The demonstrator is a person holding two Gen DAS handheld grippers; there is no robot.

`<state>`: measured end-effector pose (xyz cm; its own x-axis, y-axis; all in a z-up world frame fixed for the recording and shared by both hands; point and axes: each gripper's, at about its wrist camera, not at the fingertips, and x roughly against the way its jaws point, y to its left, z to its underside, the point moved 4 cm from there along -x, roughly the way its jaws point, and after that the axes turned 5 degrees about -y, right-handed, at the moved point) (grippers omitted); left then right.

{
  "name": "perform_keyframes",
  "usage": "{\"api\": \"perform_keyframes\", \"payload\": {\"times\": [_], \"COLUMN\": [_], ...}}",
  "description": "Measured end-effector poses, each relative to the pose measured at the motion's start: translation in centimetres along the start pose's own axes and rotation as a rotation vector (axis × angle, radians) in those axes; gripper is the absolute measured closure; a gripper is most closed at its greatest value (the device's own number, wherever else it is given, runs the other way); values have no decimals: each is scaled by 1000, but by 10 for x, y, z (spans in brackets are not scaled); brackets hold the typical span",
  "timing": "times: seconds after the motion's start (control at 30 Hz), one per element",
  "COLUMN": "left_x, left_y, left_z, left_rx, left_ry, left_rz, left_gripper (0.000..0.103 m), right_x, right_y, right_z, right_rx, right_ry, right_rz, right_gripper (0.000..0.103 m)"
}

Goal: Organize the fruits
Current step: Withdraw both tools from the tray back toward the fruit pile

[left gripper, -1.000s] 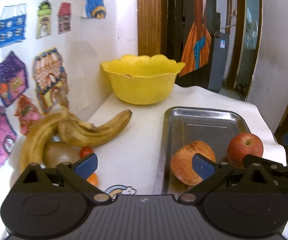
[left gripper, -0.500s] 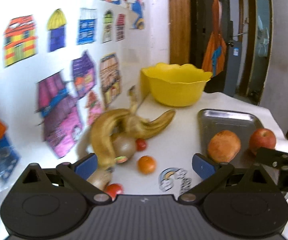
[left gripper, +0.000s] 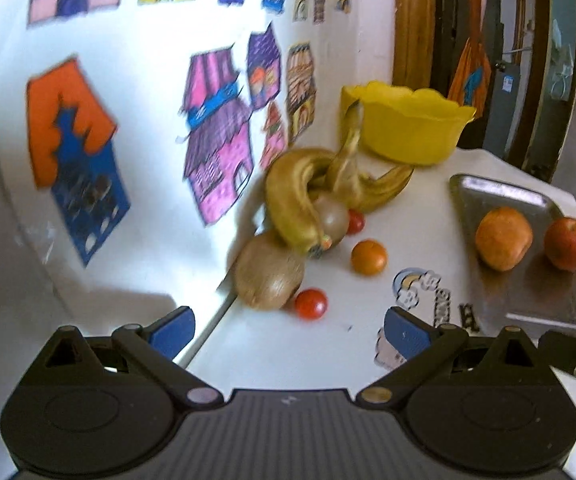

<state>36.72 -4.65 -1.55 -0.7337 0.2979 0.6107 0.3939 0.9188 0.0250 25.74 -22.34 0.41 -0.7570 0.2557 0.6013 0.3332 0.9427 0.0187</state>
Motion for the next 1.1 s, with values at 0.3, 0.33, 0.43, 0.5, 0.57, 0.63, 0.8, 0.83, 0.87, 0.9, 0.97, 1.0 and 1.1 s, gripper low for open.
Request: {"api": "perform_keyframes", "payload": {"times": [0.3, 0.33, 0.43, 0.5, 0.57, 0.63, 0.8, 0.83, 0.87, 0.9, 0.97, 1.0, 1.1], "left_x": [-4, -4, -8, -10, -13, -15, -21, -22, -24, -25, -28, -29, -33], "left_y": [13, 13, 11, 10, 9, 8, 5, 4, 3, 2, 0, 0, -1], "left_z": [20, 21, 21, 20, 20, 20, 20, 19, 19, 19, 18, 17, 17], "left_rx": [2, 0, -11, -20, -30, -28, -20, -19, -17, -15, -9, -5, 11], "left_ry": [53, 55, 60, 59, 60, 65, 70, 71, 71, 72, 74, 74, 74], "left_rz": [-27, -29, -31, -34, -38, -40, -36, -36, -37, -38, -42, -44, -60], "left_gripper": [1, 1, 1, 1, 1, 1, 1, 1, 1, 1, 1, 1, 1], "right_x": [-13, -15, -19, -22, -25, -28, -36, -38, -39, -41, -45, -48, -58], "right_y": [18, 19, 21, 21, 21, 20, 15, 13, 12, 10, 5, 3, -1], "right_z": [25, 25, 26, 25, 23, 22, 16, 14, 12, 9, 3, -1, -15], "right_rx": [-21, -29, -51, -54, -53, -47, -39, -33, -26, -16, 7, 20, 63], "right_ry": [113, 118, 128, 132, 135, 136, 128, 125, 119, 109, 92, 84, 62], "right_rz": [-18, -18, -25, -27, -29, -35, -48, -53, -59, -67, -89, -100, -135], "right_gripper": [1, 1, 1, 1, 1, 1, 1, 1, 1, 1, 1, 1, 1]}}
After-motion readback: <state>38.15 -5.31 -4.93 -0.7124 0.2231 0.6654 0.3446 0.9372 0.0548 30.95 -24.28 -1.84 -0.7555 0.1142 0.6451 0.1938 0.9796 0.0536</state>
